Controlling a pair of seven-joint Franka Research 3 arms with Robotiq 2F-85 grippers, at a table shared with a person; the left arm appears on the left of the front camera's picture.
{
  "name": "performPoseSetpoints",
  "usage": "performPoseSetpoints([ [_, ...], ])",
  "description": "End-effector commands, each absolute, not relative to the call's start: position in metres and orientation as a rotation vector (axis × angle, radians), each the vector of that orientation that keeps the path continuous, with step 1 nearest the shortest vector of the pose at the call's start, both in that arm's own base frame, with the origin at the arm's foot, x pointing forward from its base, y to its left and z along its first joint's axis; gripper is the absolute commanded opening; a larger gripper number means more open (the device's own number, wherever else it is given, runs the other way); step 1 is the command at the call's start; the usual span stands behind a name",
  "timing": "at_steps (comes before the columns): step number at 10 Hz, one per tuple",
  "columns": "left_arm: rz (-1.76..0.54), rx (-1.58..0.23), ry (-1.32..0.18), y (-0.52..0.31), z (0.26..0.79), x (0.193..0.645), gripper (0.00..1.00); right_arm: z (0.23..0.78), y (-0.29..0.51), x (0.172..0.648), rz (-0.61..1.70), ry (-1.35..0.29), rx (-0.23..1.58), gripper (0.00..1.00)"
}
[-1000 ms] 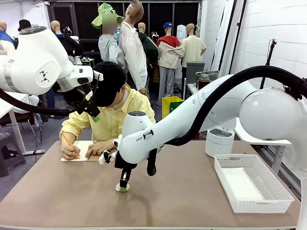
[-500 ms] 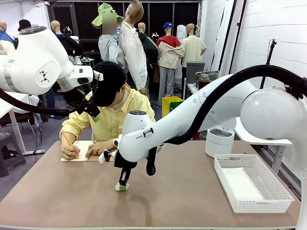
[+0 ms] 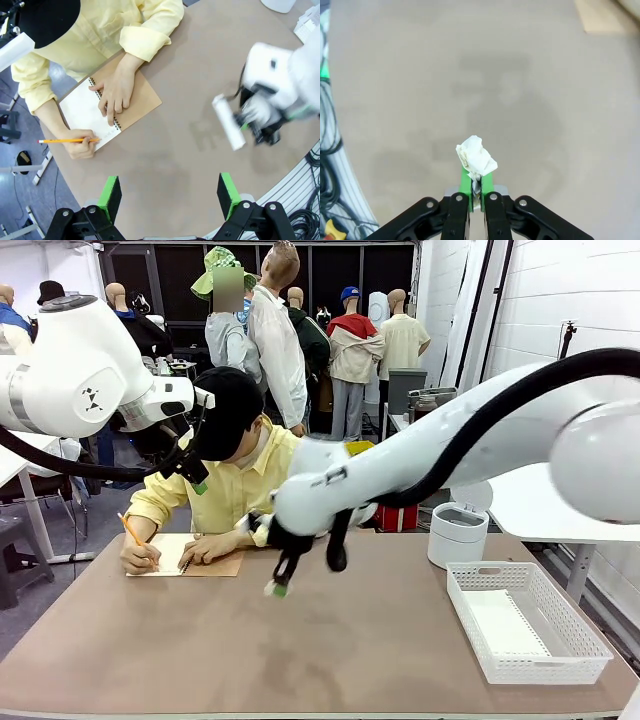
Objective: Sort the paper based on its condition.
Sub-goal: If a person hands you a paper, place it in the Organizing basket , and if it's crumpled, put it in the Trash can.
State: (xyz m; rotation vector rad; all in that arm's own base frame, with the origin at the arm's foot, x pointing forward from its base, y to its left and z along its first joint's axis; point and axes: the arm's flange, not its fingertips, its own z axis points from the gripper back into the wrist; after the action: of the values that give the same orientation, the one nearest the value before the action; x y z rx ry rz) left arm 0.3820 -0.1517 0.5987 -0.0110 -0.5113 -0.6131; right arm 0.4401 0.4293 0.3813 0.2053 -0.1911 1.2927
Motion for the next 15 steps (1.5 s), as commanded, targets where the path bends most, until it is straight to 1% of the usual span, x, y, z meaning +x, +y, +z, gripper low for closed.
performPoseSetpoints([
  [1,-0.615,-0.011,-0.514,-0.15,0.6,0.383,1.0,0.422,0.354,0.438,1.167,-0.197,0.095,0.0],
  [5,-0.615,-0.011,-0.514,-0.15,0.6,0.383,1.0,0.479,0.263,0.479,0.941,-0.133,-0.1,0.0],
  [6,-0.615,-0.011,-0.514,-0.15,0.6,0.383,1.0,0.486,0.254,0.482,0.907,-0.129,-0.122,0.0],
  [7,-0.615,-0.011,-0.514,-0.15,0.6,0.383,1.0,0.494,0.255,0.472,0.912,-0.146,-0.116,0.0],
  [8,-0.615,-0.011,-0.514,-0.15,0.6,0.383,1.0,0.485,0.24,0.483,0.954,-0.161,-0.096,0.0],
  [13,-0.615,-0.011,-0.514,-0.15,0.6,0.383,1.0,0.487,0.242,0.481,0.939,-0.151,-0.104,0.0],
  [15,-0.615,-0.011,-0.514,-0.15,0.6,0.383,1.0,0.485,0.224,0.508,0.78,-0.179,-0.208,0.0],
])
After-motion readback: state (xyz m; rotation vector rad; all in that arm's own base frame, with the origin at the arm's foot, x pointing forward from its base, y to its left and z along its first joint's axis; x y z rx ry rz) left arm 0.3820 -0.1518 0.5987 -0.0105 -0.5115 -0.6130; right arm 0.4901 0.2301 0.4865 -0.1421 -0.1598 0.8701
